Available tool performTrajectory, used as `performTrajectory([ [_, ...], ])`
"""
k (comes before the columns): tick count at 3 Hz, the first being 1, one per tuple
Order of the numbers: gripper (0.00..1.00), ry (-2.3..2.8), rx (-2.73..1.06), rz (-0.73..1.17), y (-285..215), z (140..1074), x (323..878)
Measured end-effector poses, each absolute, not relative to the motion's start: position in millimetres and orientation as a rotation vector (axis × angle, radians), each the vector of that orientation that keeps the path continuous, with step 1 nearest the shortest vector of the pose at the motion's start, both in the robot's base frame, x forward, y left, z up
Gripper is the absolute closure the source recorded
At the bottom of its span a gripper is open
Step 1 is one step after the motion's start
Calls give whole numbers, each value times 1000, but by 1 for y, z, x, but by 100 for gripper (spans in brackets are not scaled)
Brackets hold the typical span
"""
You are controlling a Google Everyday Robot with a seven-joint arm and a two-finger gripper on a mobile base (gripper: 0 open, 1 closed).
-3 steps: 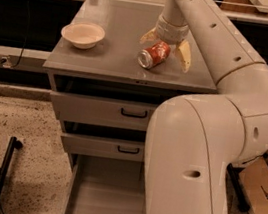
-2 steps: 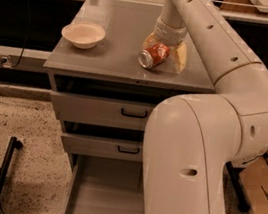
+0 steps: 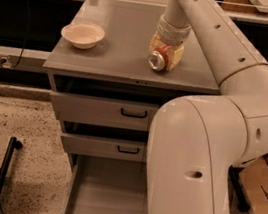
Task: Place coke can into bottom drawer
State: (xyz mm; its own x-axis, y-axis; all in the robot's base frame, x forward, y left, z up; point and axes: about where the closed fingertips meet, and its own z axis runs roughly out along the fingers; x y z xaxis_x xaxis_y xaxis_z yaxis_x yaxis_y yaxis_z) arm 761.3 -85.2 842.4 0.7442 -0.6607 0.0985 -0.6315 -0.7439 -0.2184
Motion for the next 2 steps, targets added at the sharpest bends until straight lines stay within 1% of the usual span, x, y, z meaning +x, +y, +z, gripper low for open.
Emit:
performTrajectory([
  [1, 89, 1201, -2561, -260, -85, 878, 756],
  [2, 100, 1370, -2393, -392, -97, 930, 743],
])
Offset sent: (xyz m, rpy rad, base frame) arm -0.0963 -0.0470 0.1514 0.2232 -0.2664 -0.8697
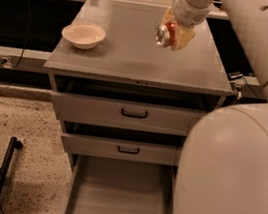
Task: Place coke can into bottom drawer
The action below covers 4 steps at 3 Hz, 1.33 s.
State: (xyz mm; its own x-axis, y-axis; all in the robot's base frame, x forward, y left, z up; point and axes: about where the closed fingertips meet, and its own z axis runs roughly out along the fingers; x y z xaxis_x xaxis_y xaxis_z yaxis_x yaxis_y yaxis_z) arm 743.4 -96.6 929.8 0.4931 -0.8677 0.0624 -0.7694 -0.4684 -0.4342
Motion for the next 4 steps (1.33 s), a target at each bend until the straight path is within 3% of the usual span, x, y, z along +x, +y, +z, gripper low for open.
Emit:
performTrajectory([
  [1, 100, 1572, -2233, -523, -136, 971, 705],
  [3, 100, 1673, -2196, -494, -139, 960, 688],
  [4, 100, 1763, -2156, -359, -149, 932, 694],
])
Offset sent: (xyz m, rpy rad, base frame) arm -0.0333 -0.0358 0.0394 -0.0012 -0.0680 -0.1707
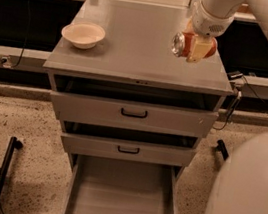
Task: Place coke can into bottom drawer
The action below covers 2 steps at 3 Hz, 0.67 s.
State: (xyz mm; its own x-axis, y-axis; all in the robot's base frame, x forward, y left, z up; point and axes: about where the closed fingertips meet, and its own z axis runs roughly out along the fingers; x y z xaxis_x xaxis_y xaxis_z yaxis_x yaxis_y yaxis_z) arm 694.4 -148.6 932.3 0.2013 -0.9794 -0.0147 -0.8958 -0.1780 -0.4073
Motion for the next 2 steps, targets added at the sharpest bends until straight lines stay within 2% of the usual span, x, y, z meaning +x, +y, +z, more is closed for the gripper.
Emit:
performTrajectory([
  [1, 100, 1849, -2044, -191, -145, 914, 682],
  [2, 100, 1894, -1997, -35, -127, 897, 635],
])
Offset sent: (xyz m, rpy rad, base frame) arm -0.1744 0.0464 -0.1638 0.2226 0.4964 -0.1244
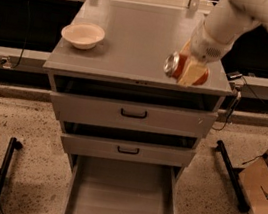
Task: Place coke can into bottom drawer
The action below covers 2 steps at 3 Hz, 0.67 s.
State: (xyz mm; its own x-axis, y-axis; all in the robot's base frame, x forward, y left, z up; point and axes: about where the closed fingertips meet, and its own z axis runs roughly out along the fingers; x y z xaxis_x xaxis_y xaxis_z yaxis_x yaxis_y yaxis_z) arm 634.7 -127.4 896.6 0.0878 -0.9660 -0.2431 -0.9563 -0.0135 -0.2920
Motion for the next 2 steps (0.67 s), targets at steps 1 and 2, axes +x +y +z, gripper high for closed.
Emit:
performTrajectory([
  [1, 100, 1860, -2006, 111, -107, 863, 585],
  [2, 100, 1894, -2060, 177, -104, 825, 563],
])
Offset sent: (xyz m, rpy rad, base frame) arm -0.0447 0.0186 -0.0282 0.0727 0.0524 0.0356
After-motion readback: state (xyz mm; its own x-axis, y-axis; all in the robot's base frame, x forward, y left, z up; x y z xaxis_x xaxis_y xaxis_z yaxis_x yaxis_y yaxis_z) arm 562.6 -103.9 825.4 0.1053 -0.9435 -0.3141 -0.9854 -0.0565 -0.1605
